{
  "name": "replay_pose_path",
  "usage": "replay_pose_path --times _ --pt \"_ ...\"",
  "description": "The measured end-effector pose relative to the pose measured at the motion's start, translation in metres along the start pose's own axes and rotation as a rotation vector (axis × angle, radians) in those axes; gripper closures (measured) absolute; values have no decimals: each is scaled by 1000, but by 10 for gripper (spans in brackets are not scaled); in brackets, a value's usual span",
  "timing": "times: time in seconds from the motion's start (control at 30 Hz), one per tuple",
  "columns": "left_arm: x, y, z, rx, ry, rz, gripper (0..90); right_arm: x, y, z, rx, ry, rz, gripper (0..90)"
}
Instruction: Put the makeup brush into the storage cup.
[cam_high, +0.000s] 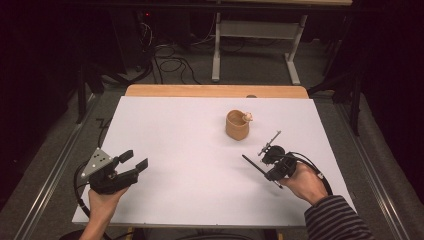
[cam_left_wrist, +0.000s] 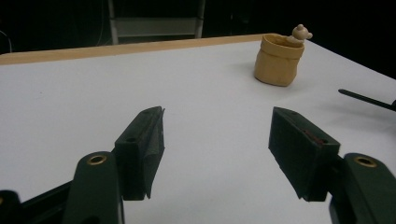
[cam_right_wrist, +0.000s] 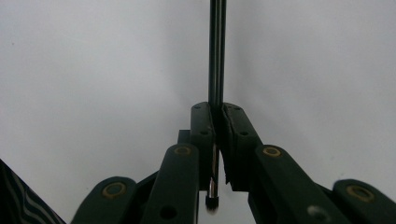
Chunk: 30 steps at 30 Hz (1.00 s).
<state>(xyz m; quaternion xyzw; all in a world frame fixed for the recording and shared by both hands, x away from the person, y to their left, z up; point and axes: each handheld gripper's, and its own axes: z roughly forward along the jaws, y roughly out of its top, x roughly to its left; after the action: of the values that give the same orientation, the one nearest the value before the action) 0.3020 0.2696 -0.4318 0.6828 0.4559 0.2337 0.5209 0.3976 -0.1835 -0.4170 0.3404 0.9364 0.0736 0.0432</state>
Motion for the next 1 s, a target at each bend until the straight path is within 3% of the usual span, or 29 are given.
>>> replay_pose_path --times 0.2,0.23,0.33,0.4,1.0 --pt "-1 1 0 7 -1 8 362 -2 0 -5 -31 -4 -1 858" --pt "-1 1 0 7 -1 9 362 0 0 -7 -31 -3 23 858" --pt "-2 1 0 9 -3 12 361 -3 0 -10 -56 -3 -2 858" --pt "-2 1 0 10 -4 13 362 -2 0 -11 -65 -2 13 858" --pt "-7 3 2 21 -18 35 360 -2 0 -21 -115 -5 -3 857"
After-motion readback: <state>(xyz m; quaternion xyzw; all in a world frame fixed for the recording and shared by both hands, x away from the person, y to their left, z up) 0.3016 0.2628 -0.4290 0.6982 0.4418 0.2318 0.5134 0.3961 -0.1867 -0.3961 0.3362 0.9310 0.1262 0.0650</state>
